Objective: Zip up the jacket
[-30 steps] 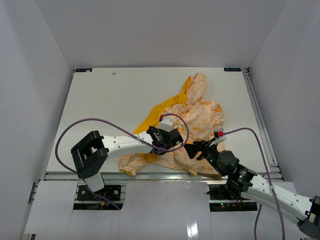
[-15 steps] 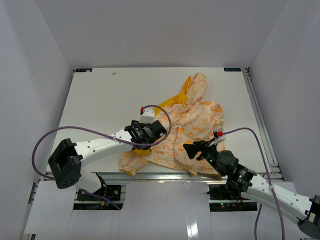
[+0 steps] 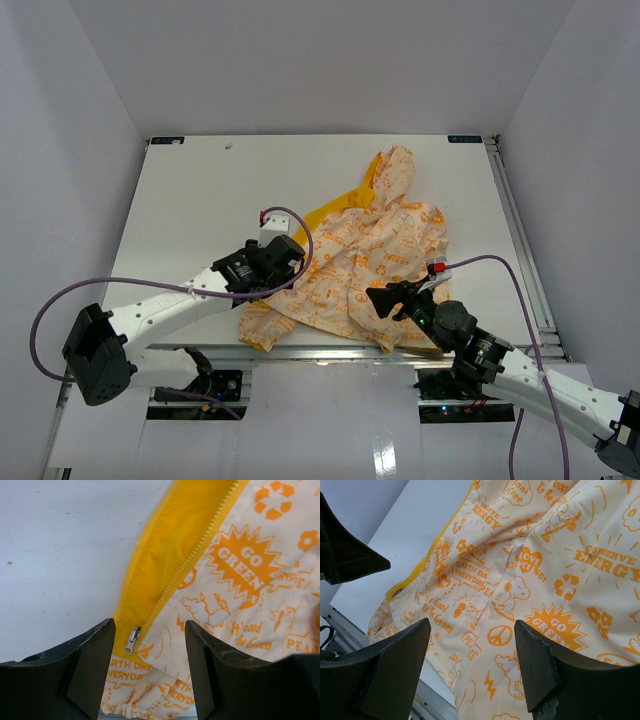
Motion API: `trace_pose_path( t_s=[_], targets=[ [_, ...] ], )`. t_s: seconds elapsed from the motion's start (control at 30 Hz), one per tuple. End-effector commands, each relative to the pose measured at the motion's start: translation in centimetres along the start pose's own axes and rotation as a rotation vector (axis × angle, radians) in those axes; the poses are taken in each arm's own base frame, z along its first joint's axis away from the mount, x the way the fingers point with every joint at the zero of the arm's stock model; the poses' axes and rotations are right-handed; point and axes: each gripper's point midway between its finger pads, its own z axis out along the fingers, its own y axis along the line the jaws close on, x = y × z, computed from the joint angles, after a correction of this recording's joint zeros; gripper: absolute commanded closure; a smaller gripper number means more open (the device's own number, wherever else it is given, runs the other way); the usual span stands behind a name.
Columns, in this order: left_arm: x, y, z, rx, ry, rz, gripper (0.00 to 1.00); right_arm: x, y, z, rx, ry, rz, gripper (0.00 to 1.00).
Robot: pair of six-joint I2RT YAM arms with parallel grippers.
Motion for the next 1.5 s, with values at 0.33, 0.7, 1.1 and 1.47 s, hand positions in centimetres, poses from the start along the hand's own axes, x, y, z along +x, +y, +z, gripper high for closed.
trace_pose_path(
  t_s=[0.33, 0.7, 1.1, 1.47],
  targets=[
    [-6.3, -5.2, -0.5, 0.750, -0.034, 0.029, 0.26, -0.3, 0.6, 0.2, -0.024, -0.003, -0.022, 0.24],
    [-2.9, -5.4, 4.2, 0.824, 0.197, 0.105, 0.35, -0.7, 1.2, -0.3, -0.060, -0.015, -0.019, 0.22],
    [0.3, -5.2, 6.0, 0.784, 0.321, 0.074, 0.51, -0.7, 1.5, -0.6, -0.082, -0.012, -0.019, 0.22],
    [-2.5, -5.9, 0.8, 0.912, 0.202, 0.041, 0.71, -0.4, 1.3, -0.3, -0.066, -0.003, -0.026, 0.22]
  ],
)
